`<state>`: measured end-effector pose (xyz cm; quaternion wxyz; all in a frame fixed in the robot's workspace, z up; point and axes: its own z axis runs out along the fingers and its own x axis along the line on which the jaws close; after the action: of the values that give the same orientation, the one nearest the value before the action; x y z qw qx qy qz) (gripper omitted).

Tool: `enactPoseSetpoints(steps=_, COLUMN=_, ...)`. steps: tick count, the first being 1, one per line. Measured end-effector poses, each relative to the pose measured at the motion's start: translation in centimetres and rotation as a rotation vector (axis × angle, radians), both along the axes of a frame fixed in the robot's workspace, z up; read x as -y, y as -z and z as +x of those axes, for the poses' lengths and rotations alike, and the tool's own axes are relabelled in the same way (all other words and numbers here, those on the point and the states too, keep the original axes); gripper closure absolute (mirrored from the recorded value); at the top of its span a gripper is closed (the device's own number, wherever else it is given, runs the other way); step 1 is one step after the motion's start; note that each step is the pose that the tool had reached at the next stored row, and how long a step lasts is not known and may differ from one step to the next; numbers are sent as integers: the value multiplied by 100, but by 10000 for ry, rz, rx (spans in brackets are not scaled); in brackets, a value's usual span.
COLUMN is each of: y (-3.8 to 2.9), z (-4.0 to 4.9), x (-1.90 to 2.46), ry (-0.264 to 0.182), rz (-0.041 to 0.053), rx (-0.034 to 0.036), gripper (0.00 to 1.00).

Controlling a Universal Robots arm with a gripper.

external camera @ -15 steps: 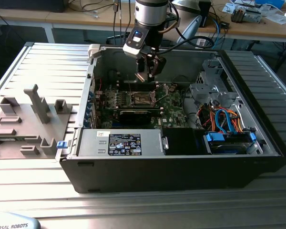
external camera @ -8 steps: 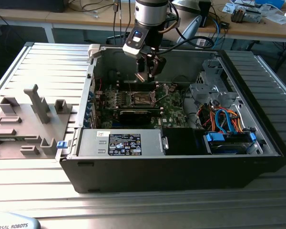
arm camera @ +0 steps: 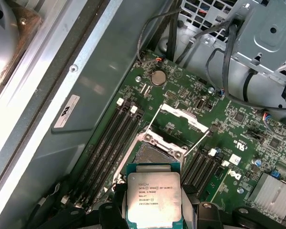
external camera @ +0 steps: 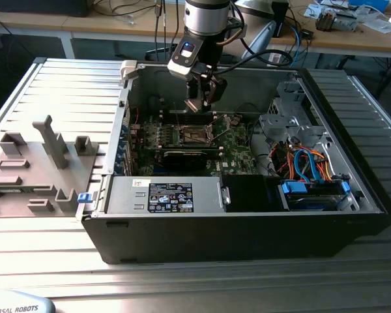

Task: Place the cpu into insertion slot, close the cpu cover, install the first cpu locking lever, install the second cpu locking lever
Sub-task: 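Place the cpu into insertion slot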

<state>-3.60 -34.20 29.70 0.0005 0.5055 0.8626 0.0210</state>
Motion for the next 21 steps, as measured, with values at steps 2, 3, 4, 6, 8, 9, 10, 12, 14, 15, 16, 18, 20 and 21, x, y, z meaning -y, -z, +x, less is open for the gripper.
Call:
enactPoseSetpoints(steps=2, y=0, z=0, x=0, ry=24, rz=1, rx=0, gripper=46)
enactPoseSetpoints(steps=3, y=0, z=0, x=1, ry=38, rz=0, rx=0, gripper=46)
enactPoseSetpoints(steps=4, y=0, z=0, x=1, ry=46, rz=0, rx=0, gripper=46)
enactPoseSetpoints(steps=6, y=0, z=0, x=1, ry=64, rz=0, rx=0, gripper=46)
enactPoseSetpoints(steps=8, y=0, z=0, x=1, ry=79, rz=1, rx=0, gripper=46)
enactPoseSetpoints(steps=9, y=0, z=0, x=1, ry=87, rz=0, rx=-1, gripper=46)
enactPoseSetpoints(steps=10, y=0, z=0, x=1, ry=94, rz=0, rx=0, gripper=46)
enactPoseSetpoints(steps=12, y=0, z=0, x=2, ry=117, rz=0, rx=0, gripper=46)
enactPoseSetpoints(steps=14, y=0, z=0, x=2, ry=138, rz=0, rx=-1, gripper=46)
enactPoseSetpoints(steps=15, y=0, z=0, x=2, ry=146, rz=1, rx=0, gripper=46)
enactPoseSetpoints(steps=16, y=0, z=0, x=3, ry=156, rz=0, rx=0, gripper=46)
enactPoseSetpoints(steps=18, y=0, z=0, x=3, ry=174, rz=0, rx=0, gripper=46)
enactPoseSetpoints(steps=20, y=0, z=0, x=3, ry=192, rz=0, rx=0, gripper=46)
enactPoseSetpoints(steps=21, y=0, z=0, x=3, ry=201, rz=0, rx=0, gripper=46)
